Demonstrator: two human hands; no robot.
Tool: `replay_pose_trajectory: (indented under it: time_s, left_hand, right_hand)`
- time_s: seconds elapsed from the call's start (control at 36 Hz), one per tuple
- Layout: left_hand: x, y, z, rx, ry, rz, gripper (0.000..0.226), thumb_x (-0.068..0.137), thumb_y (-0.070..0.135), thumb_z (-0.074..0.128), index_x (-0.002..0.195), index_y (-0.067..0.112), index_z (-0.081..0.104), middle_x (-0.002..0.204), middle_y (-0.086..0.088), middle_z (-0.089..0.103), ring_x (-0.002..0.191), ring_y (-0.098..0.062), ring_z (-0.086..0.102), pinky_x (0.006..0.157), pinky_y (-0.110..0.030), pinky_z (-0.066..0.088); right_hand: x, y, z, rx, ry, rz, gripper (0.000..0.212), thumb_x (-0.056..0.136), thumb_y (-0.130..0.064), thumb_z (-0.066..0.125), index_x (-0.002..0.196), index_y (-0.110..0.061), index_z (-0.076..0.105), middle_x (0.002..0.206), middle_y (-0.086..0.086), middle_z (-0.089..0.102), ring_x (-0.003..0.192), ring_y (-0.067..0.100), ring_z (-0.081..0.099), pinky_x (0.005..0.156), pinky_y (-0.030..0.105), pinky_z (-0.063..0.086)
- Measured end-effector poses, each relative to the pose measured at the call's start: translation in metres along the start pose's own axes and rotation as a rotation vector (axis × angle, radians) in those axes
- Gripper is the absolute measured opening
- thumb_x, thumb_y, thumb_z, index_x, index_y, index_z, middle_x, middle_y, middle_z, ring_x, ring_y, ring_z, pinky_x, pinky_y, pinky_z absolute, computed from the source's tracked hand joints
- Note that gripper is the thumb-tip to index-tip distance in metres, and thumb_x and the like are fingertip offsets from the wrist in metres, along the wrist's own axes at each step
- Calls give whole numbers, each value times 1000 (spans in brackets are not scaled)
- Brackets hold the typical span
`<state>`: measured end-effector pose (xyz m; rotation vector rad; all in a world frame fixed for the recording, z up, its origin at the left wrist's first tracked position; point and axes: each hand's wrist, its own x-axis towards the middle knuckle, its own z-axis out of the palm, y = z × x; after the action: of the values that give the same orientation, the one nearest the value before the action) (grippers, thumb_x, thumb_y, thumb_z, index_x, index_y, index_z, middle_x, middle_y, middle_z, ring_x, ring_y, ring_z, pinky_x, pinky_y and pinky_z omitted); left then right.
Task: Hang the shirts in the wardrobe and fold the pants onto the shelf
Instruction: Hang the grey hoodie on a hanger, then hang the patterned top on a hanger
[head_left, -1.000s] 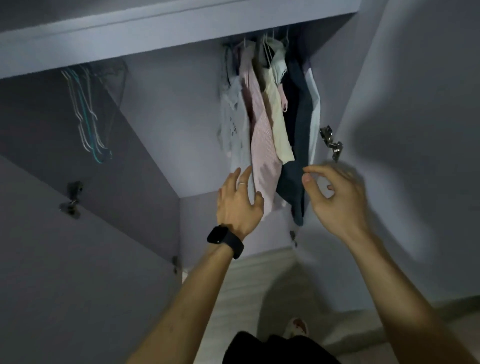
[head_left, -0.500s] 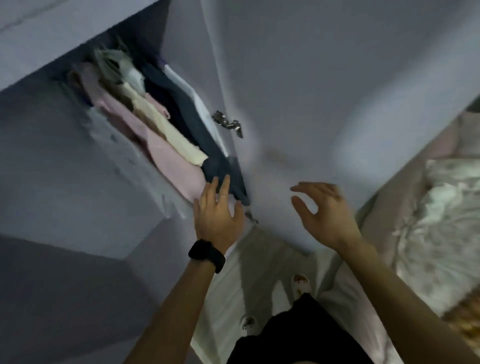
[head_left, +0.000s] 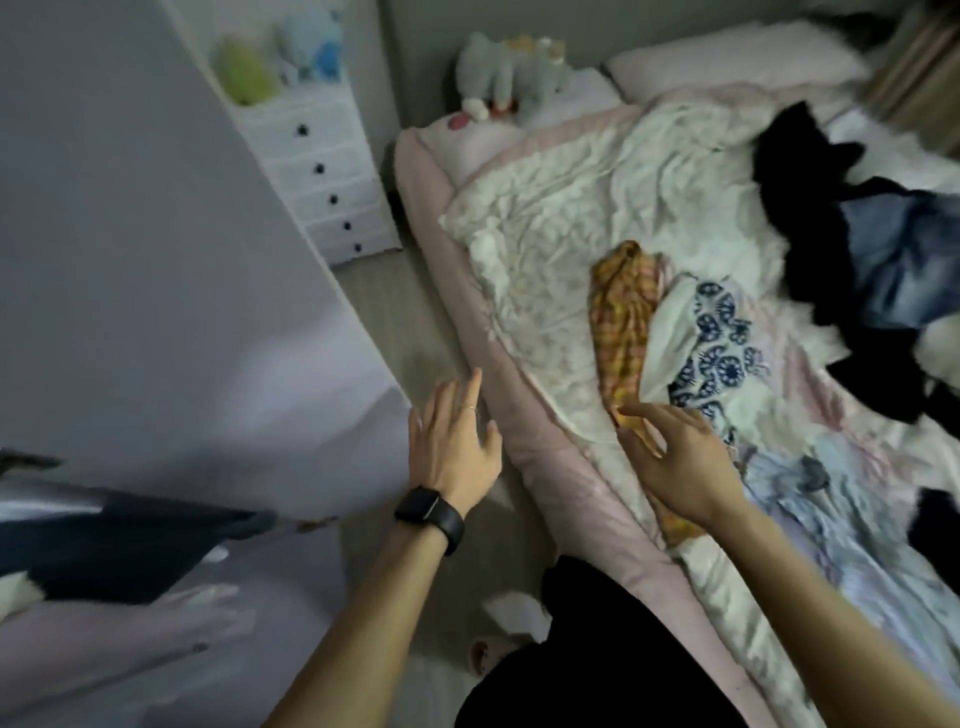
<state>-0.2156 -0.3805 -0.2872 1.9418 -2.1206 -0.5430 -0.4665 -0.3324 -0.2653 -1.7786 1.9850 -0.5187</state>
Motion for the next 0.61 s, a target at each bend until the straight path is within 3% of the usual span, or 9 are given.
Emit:
replay_pose_trajectory:
  time_s: [0.22,0.31,0.44,0.61]
  left_hand:
    - [64,112,56,20,-158,271,69,96,32,52,158,26,23,164,0,26,151,-19,18,121,-41,13]
    - [87,144,80,49,-234,310,70,96,34,51,159,29,21,164,1,25,152,-18,16,122,-49,18]
    - [127,185,122,116,-324,318,67,98,35,47,159,32,20,165,3,21,153,-17,13,123,-50,14]
    - [191,208,170,214,-382,323,68,97,32,47,158,33,19,166,2,15,152,-19,14,120,-49,21]
  right_hand:
    - [-17,99,-46,52,28,376,31,97,-27,65,127,-18,67,129,7,67,122,33,55,101,38,42]
    - [-12,133,-56,65,47,430,32,97,-28,66,127,-18,67,127,9,68,119,35,58,99,38,42]
    - [21,188,-66,92,-15,480,36,99,-34,62,132,-20,62,128,8,67,119,34,56,91,36,42]
    - [109,241,-62,56,-116,448,46,101,-47,52,141,-25,51,142,3,59,130,29,50,100,38,44]
